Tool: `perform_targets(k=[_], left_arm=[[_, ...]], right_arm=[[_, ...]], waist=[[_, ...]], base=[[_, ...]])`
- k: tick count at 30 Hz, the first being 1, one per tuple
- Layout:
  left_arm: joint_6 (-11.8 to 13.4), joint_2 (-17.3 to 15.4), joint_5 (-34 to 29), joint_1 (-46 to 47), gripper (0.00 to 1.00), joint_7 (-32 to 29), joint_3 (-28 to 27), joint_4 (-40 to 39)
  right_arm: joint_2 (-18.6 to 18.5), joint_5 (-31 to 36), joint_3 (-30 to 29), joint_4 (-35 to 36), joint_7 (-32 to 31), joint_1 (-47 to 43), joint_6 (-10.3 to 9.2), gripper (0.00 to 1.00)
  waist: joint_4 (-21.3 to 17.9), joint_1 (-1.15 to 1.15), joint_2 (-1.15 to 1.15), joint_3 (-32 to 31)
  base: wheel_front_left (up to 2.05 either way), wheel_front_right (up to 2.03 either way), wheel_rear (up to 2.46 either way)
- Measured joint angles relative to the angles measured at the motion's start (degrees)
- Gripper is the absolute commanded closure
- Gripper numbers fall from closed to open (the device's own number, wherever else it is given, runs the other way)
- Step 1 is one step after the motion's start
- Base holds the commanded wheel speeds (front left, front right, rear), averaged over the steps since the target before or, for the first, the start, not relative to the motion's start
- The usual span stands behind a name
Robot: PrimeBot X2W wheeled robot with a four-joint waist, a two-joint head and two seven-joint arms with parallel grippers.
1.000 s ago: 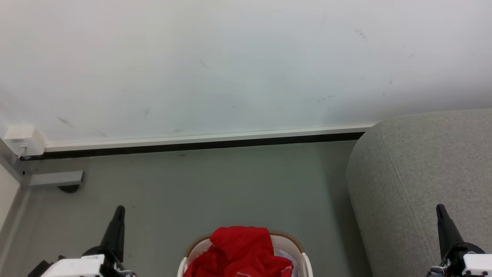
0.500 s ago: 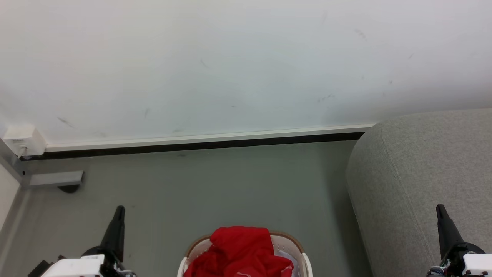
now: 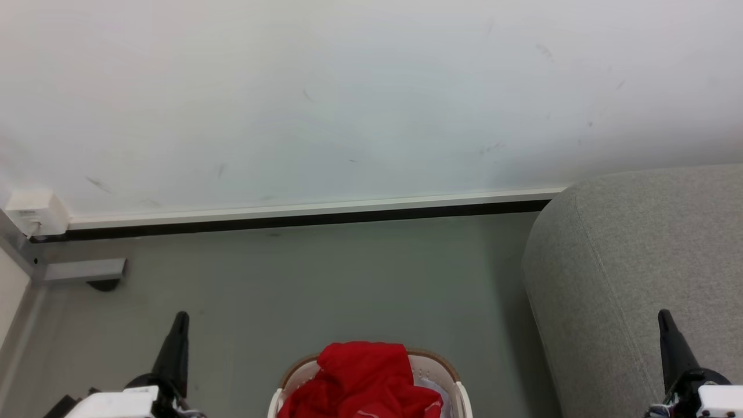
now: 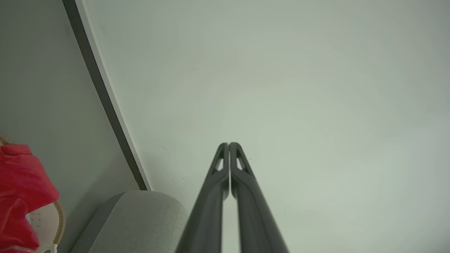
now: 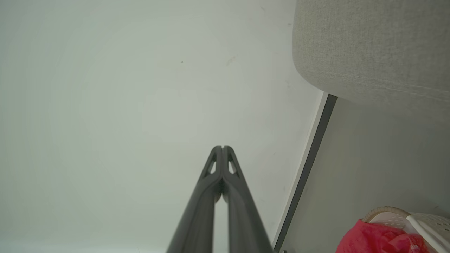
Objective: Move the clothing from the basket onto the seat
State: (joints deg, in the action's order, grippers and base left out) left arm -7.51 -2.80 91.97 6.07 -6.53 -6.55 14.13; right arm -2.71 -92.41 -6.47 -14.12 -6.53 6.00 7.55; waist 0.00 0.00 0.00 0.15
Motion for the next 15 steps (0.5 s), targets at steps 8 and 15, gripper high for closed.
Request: perform_targets(k=[8,15], left_arm=[[0.05,0.38,-0.23,-1.41,0.00,1.52,1.64,1.40],[0.11,0.37,-3.27,-1.40,0.00,3.58,3.00,1.37]], right_arm=[[0.67,0.36,0.71,-1.10,1.44,-1.62,0.00,0.00],[0.52,7.27,1.16,-0.26,3.35,-1.72,0.00,0.00]], waist=[[0.01,0.00,0.00,0.01],[-0.06,0.00,0.00,0.07]], base=[[0.00,0.00,0.00],[0.00,0.00,0.00]])
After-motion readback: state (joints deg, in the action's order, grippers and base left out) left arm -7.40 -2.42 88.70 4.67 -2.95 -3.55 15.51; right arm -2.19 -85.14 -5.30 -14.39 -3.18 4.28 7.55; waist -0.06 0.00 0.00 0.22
